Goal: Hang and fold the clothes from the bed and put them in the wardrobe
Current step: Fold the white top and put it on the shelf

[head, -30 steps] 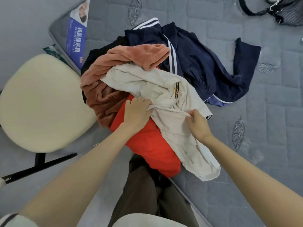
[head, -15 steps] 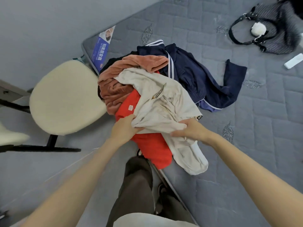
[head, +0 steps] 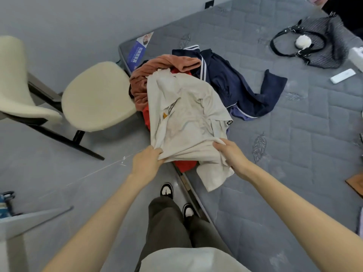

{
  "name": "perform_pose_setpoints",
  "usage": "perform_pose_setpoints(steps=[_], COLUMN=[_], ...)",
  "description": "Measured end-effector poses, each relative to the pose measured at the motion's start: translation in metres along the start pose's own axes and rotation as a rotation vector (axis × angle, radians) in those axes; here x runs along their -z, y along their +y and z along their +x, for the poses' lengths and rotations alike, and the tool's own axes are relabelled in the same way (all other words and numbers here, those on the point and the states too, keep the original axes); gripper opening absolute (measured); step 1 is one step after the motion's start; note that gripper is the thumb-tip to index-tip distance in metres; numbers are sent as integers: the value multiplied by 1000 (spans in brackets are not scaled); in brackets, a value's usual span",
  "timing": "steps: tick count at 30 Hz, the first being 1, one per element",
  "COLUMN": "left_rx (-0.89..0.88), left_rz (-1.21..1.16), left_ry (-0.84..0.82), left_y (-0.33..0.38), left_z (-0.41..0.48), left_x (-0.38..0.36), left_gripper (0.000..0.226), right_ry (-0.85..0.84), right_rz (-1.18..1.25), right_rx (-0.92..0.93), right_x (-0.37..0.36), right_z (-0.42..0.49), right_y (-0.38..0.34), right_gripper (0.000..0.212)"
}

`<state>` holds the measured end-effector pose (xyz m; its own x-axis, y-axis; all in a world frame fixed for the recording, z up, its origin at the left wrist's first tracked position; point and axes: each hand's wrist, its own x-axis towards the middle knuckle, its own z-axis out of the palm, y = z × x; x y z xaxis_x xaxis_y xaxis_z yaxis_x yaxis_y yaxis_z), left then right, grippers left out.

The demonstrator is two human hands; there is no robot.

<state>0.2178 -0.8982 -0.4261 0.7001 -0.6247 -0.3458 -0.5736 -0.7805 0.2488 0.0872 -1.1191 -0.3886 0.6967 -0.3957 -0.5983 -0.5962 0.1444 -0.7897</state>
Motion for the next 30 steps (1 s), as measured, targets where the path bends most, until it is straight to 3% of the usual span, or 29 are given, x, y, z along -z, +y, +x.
perform_pose_setpoints(steps=[4, 6, 9, 12, 15, 18, 21, 24, 26, 28, 30], left_rx=[-21, -55, -200, -334, -277, -232, -181, -220, -215, -128, -20], left_rz=[57, 145, 257, 464, 307, 109, -21, 158, 338, 432, 331], left_ry=[-19, 7, 45, -236, -403, -514, -557, -479, -342, -198, -60], left_y=[-3, -6, -18, -32, -39, -40, -34, -29, -20, -8, -2], left_z=[-19, -29, -40, -45, -55, -58, -57, -45, -31, -16, 3], left_x=[4, 4, 6, -4, -7, -13, -12, -1, 9, 25, 47], left_gripper=[18, 20, 14, 19, 6, 10, 25, 40, 26, 14, 17], right_ry=[-48, -122, -139, -259, -364, -397, -229, 46, 161, 275, 294], right_rz=[92, 60, -242, -758, -1149, -1225, -1259, -1045, -770, -373, 134], right_rx=[2, 0, -27, -68, -209, -397, -405, -372, -303, -208, -152], right_x=[-7, -8, -11, -23, -36, -42, -36, -12, 2, 6, 6], right_z=[-27, -40, -54, -64, -71, -80, -84, -77, -63, -43, -20], right_y=[-7, -8, 2, 20, 45, 62, 69, 70, 62, 42, 10], right_gripper=[19, 40, 57, 68, 60, 40, 31, 38, 39, 37, 35])
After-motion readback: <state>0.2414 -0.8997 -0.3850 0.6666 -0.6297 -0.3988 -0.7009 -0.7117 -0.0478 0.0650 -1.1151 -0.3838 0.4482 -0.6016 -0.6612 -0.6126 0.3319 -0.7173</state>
